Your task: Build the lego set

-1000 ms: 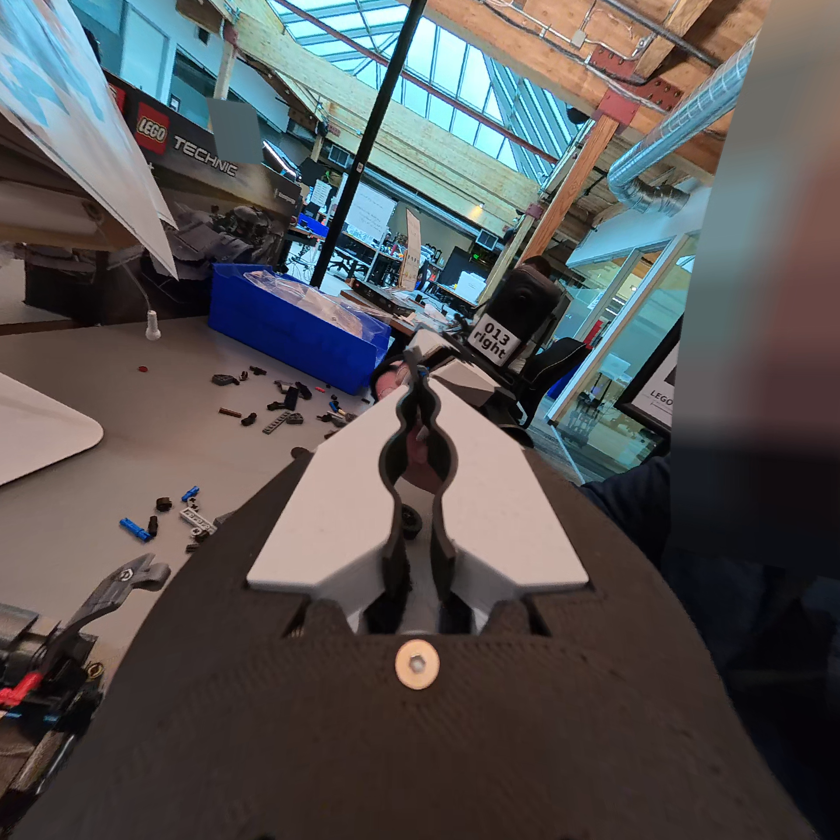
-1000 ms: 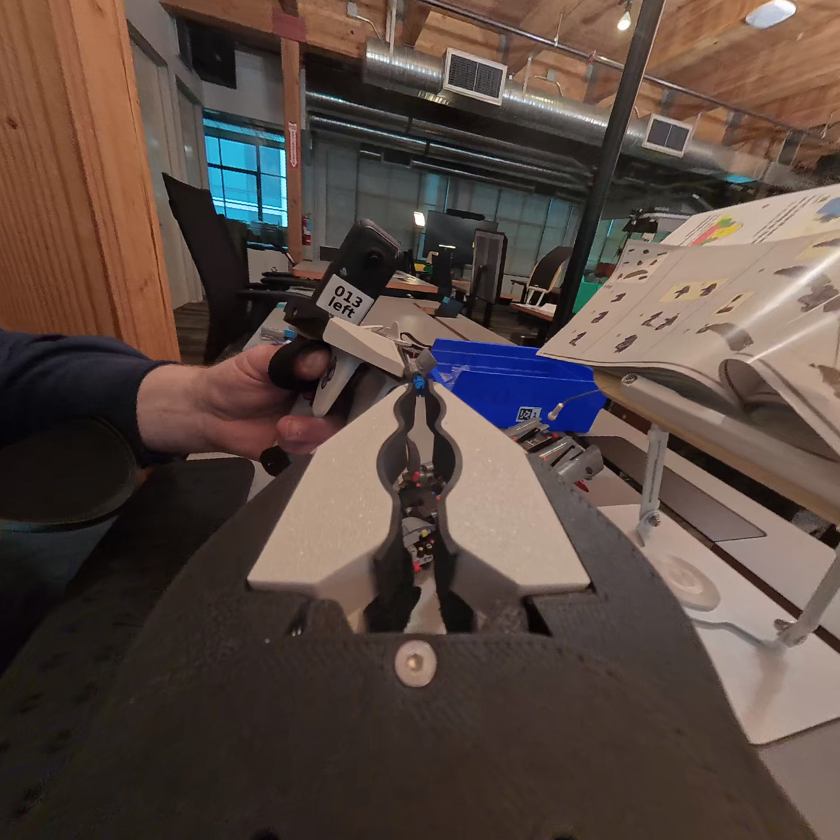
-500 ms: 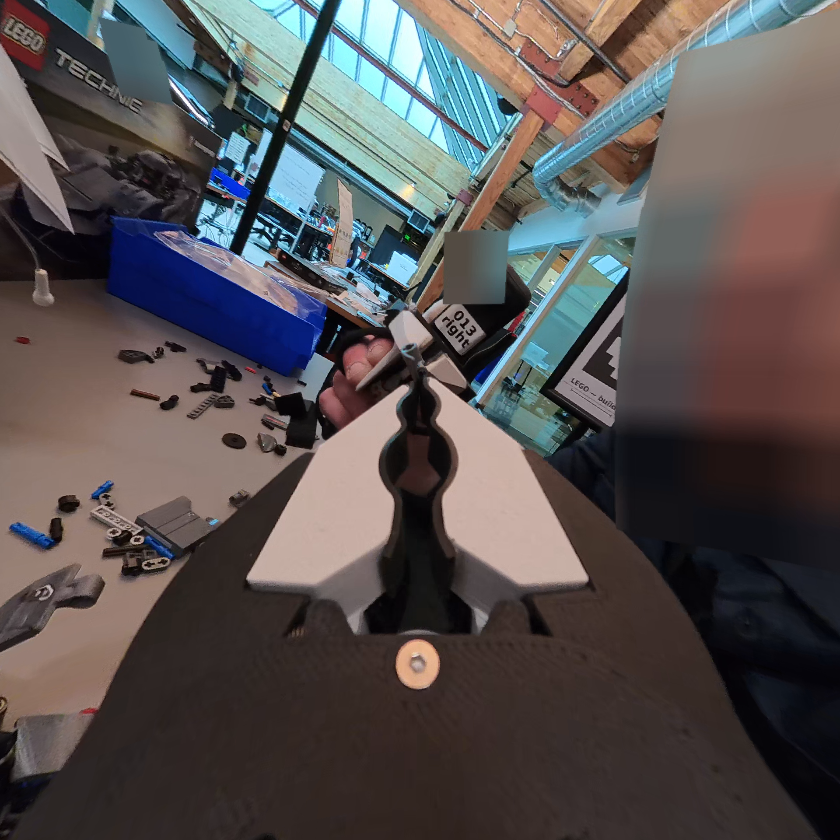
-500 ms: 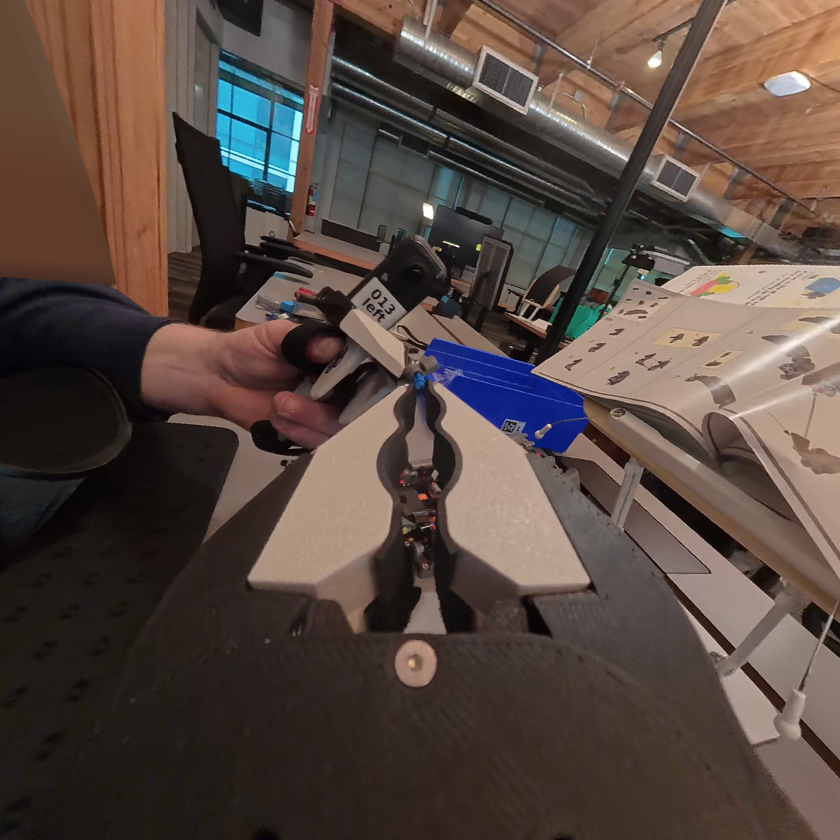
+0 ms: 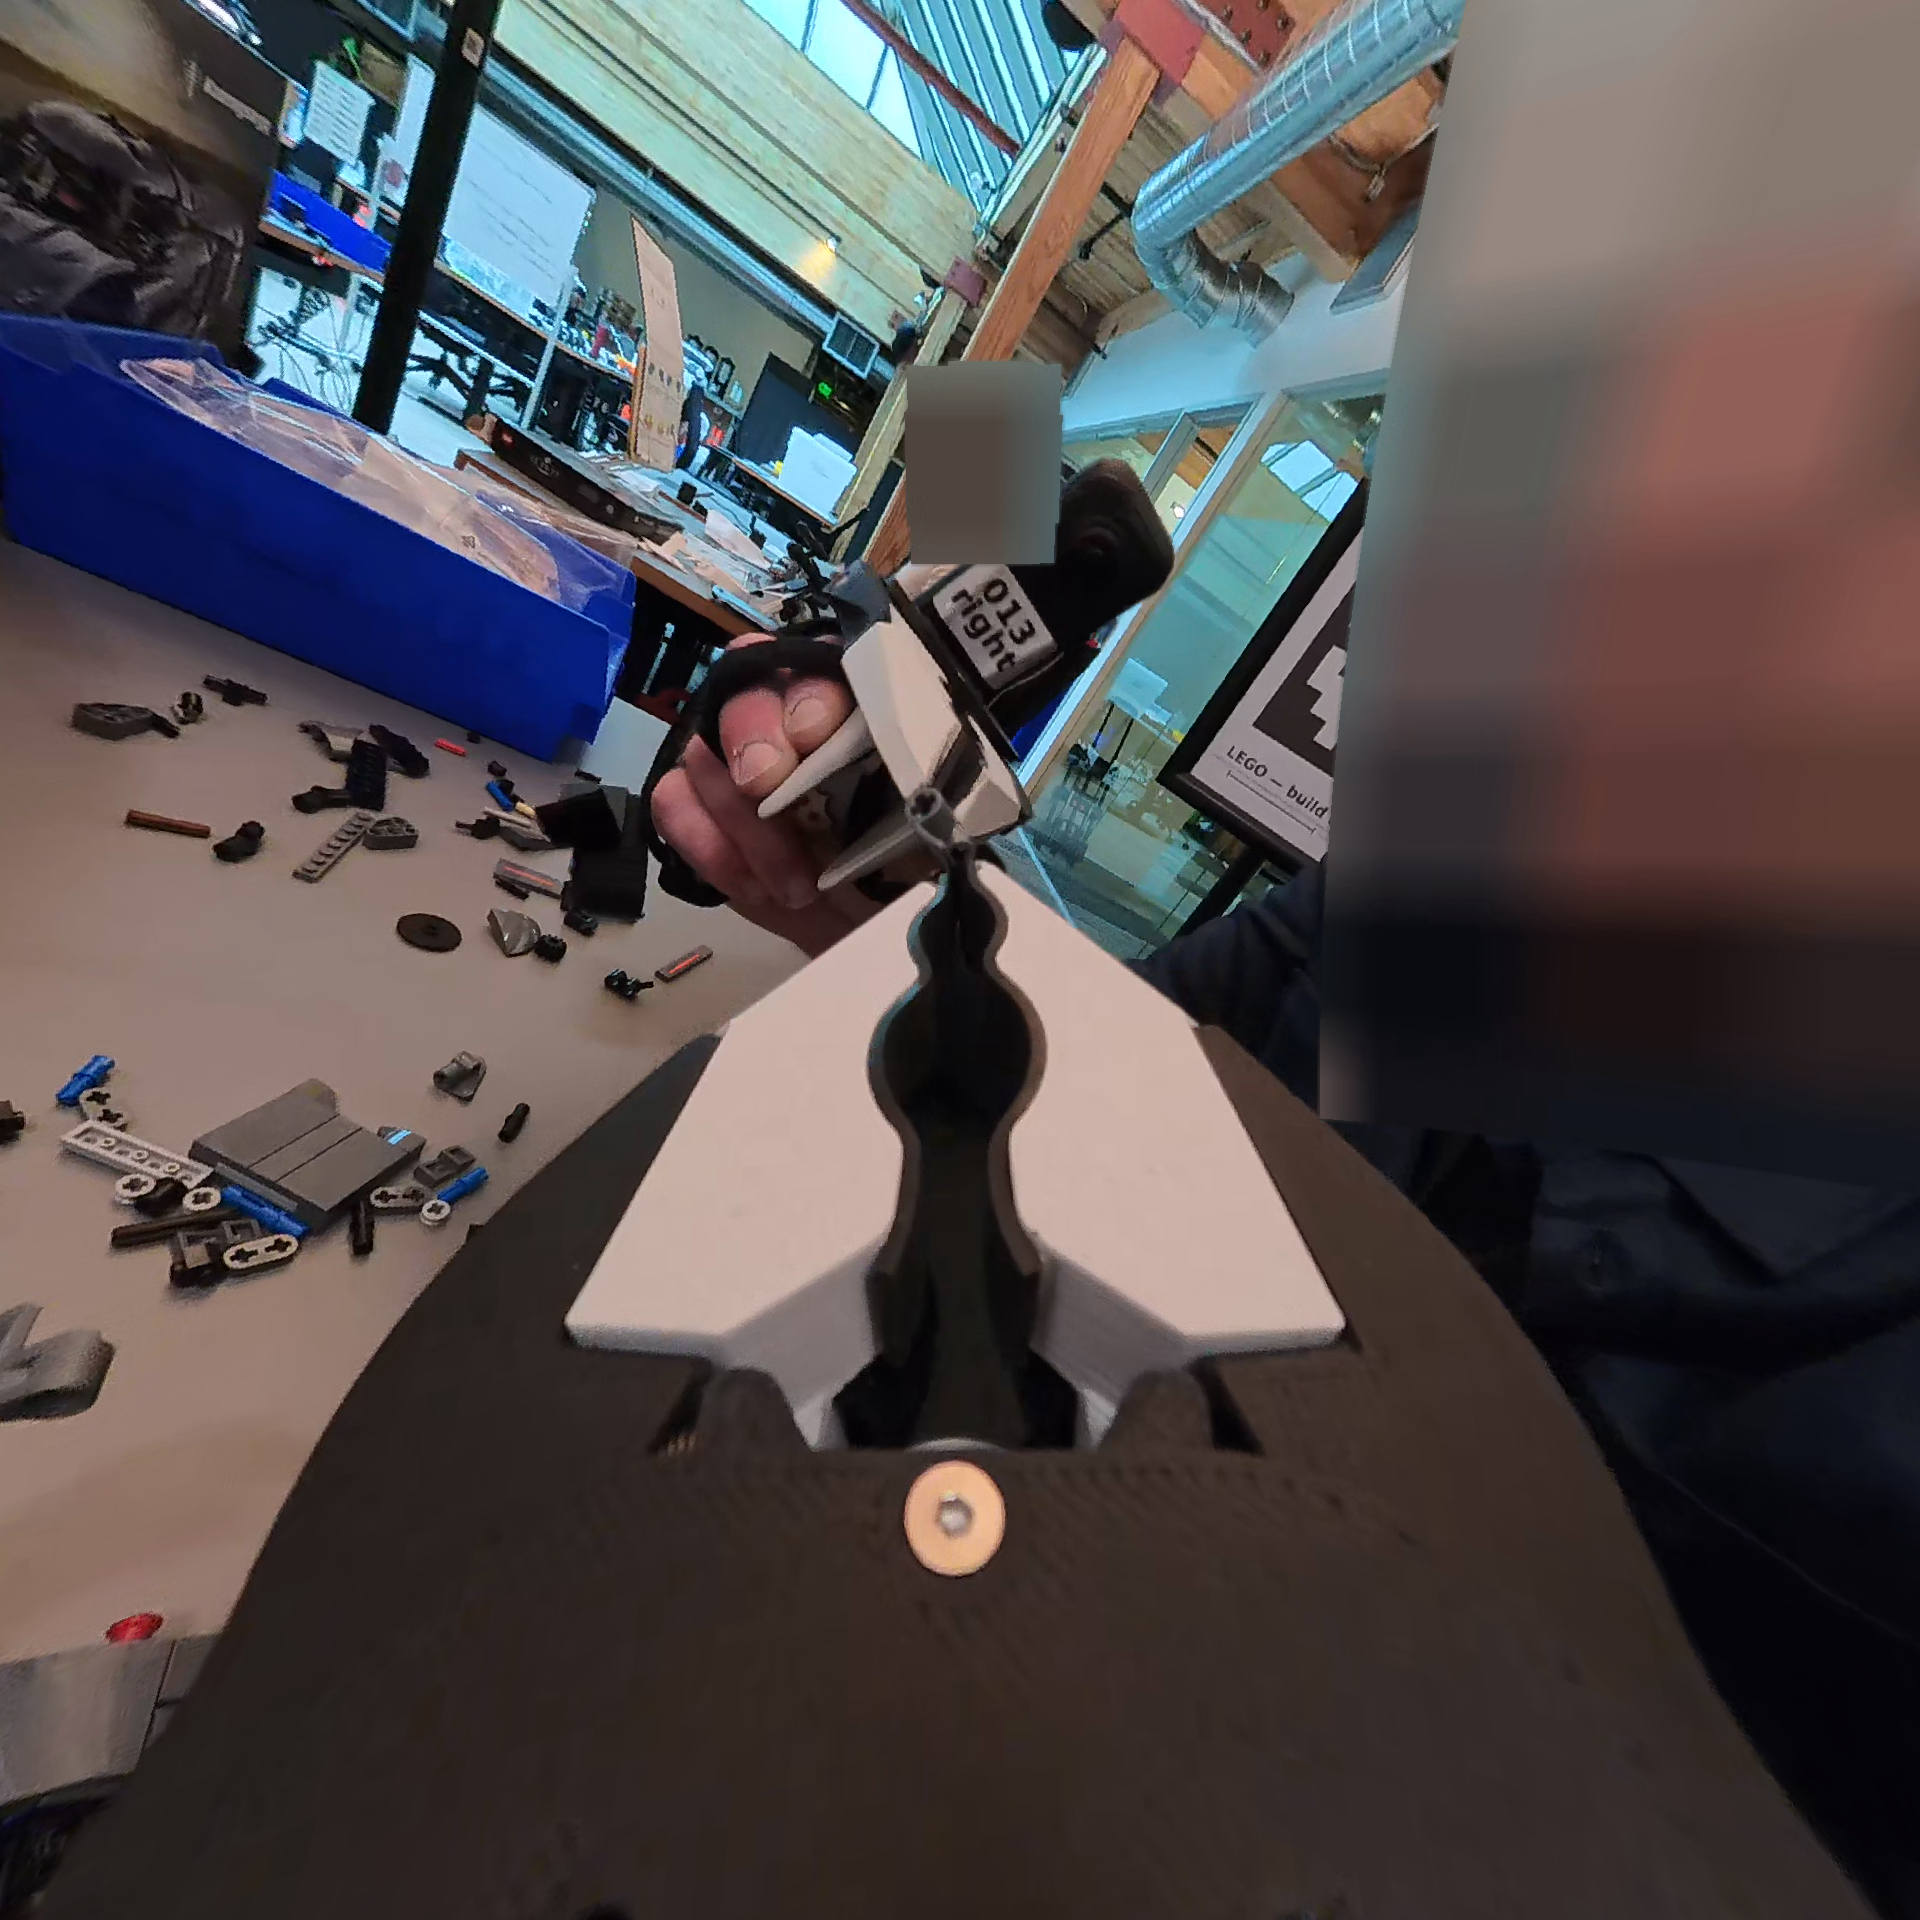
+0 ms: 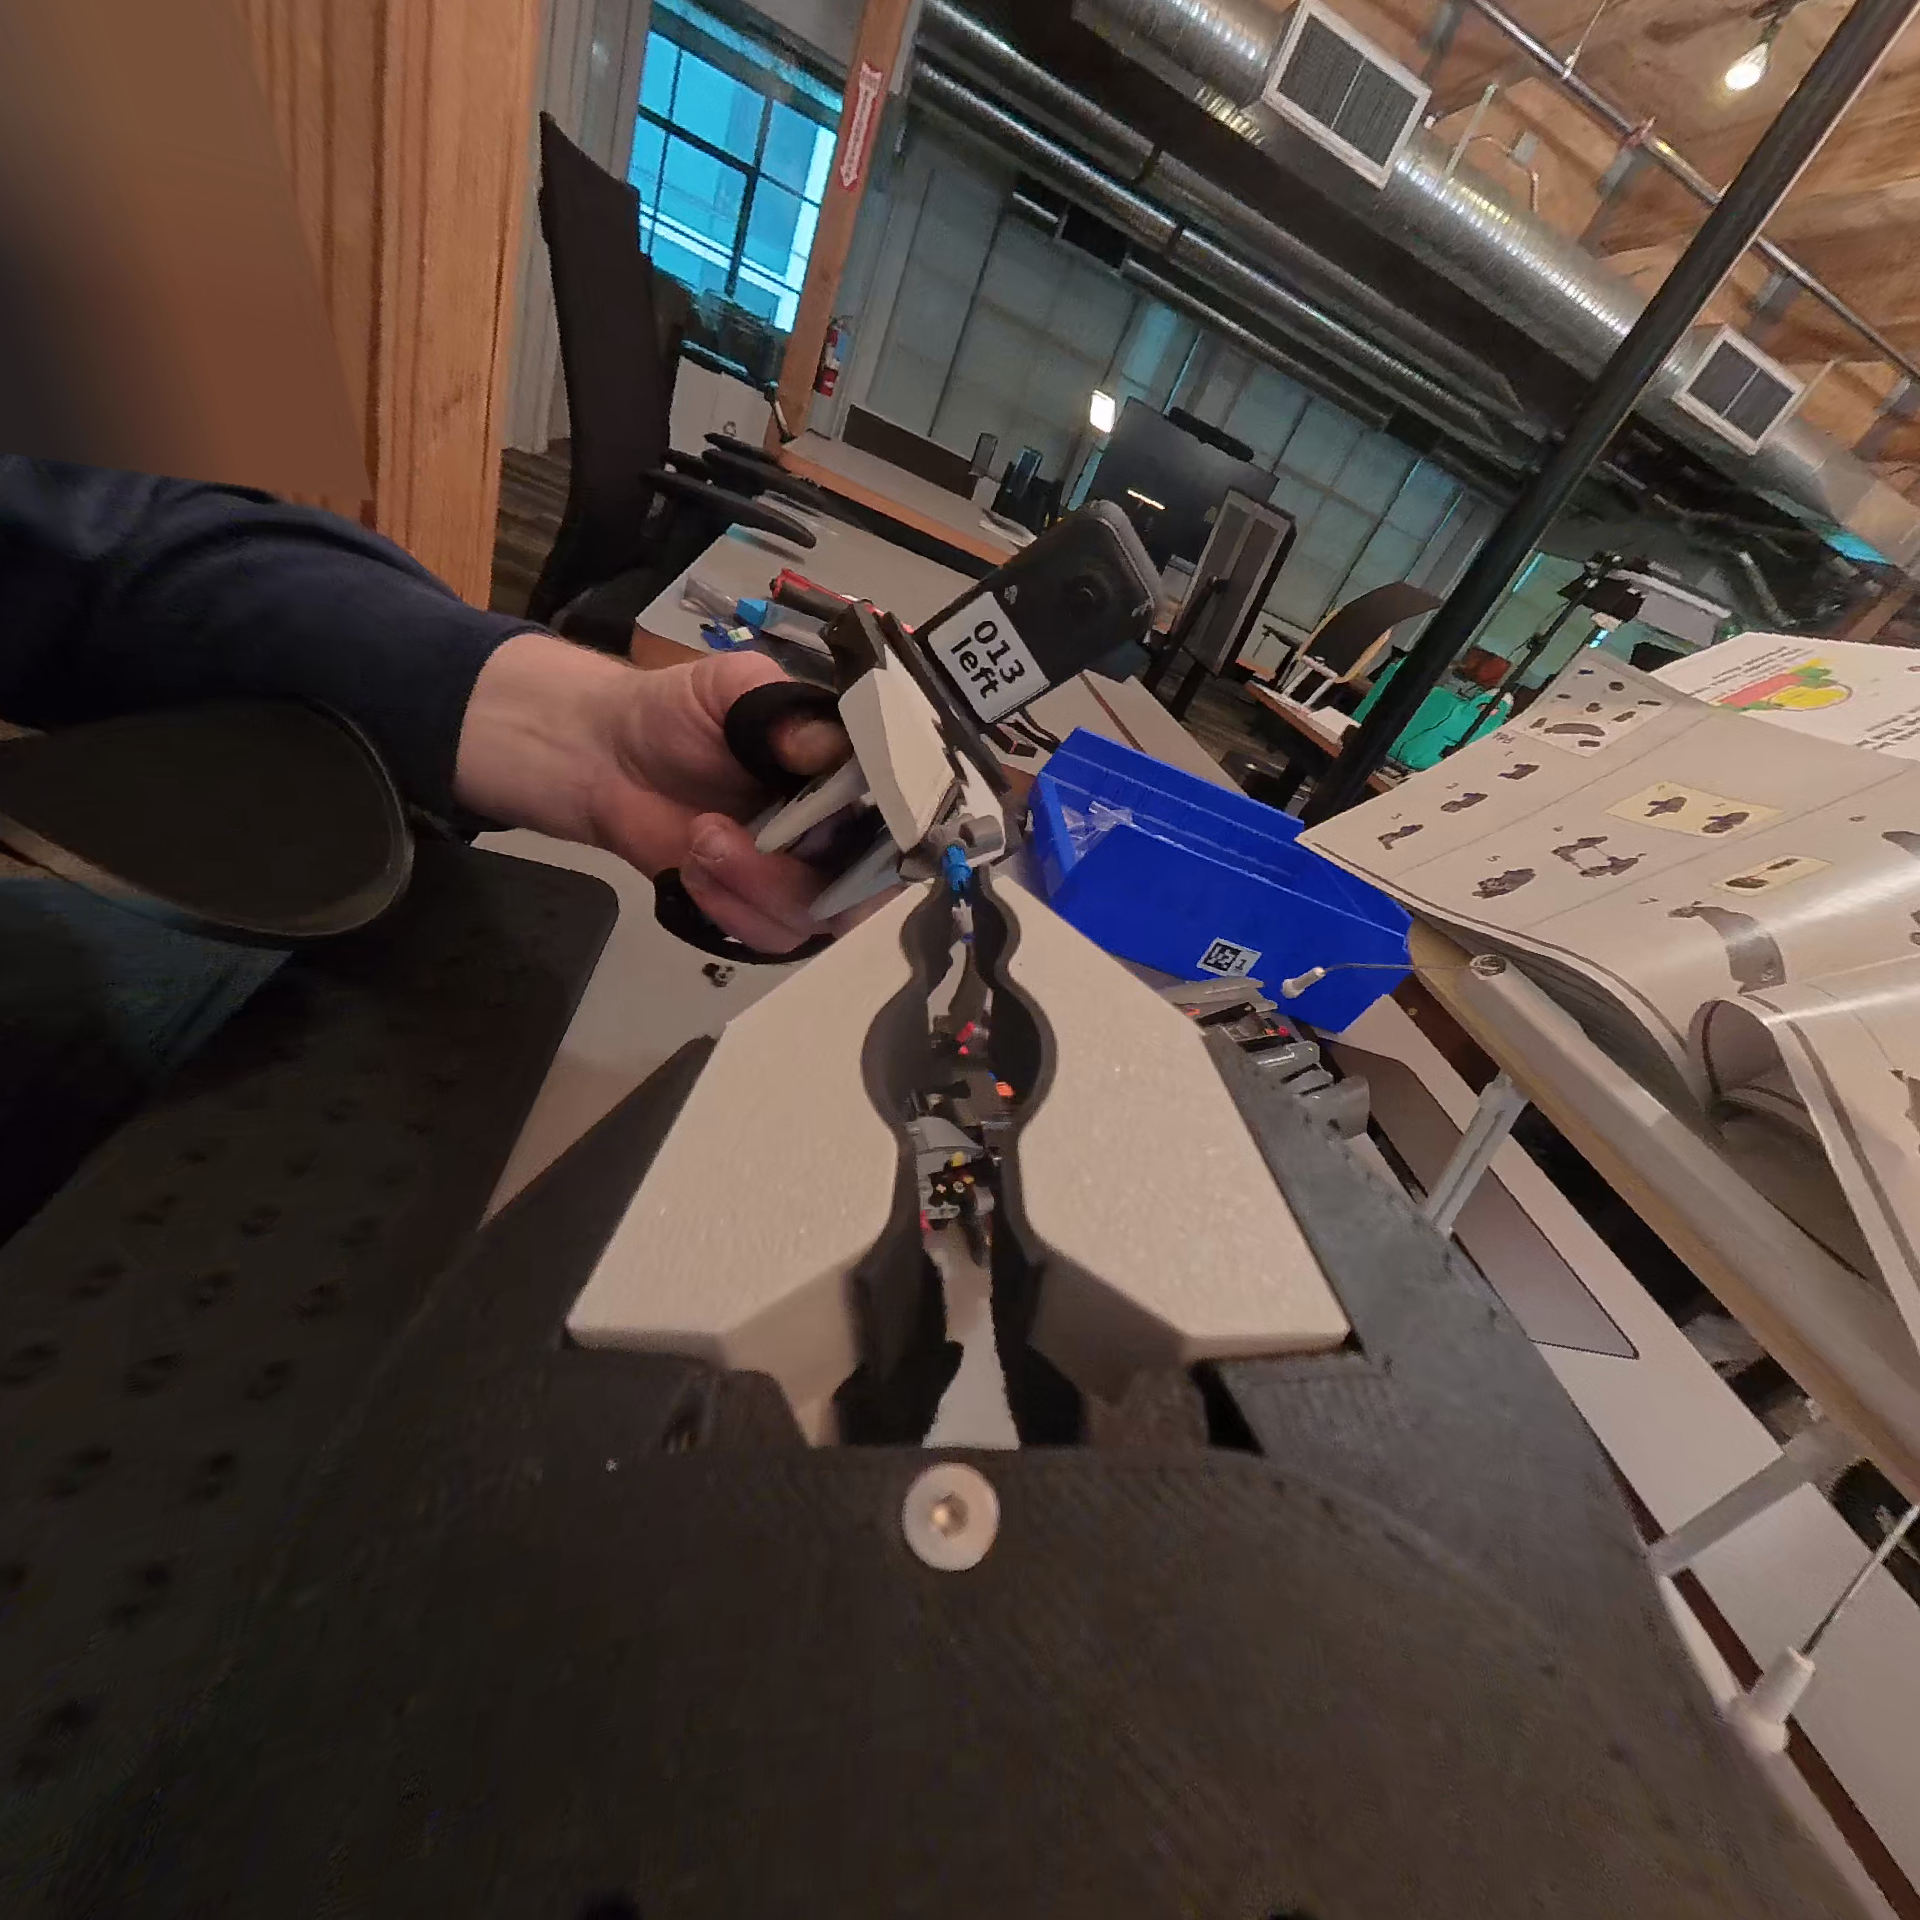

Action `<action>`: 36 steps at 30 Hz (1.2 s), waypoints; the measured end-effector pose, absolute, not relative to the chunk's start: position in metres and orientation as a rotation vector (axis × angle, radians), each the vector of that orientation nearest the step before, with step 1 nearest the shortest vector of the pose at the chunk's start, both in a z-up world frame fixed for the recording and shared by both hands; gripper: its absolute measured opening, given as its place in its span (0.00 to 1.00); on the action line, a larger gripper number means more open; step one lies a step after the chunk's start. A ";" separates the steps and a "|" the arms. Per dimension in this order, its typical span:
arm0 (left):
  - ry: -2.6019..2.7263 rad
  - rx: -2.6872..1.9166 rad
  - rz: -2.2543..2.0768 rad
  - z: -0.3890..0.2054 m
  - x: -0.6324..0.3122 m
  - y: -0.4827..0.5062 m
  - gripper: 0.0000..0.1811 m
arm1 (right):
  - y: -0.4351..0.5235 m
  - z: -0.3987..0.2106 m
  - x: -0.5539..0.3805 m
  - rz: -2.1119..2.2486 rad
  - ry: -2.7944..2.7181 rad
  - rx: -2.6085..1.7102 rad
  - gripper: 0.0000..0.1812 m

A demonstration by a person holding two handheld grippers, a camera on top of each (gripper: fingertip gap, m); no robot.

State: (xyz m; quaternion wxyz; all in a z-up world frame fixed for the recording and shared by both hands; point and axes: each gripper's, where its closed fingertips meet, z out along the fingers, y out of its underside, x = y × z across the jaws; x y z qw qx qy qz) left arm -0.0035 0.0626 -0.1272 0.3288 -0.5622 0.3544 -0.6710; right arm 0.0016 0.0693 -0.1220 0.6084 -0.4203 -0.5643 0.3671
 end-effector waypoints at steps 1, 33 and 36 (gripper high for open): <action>0.944 -1.475 -1.755 -0.128 -0.003 0.061 0.00 | 0.068 -0.123 0.002 0.870 -1.314 -0.973 0.01; 1.339 -1.614 -1.746 -0.169 0.006 0.017 0.00 | 0.029 -0.162 0.011 1.051 -1.673 -0.991 0.01; 1.329 -1.632 -1.743 -0.171 0.005 0.019 0.00 | 0.030 -0.164 0.011 1.028 -1.678 -1.002 0.01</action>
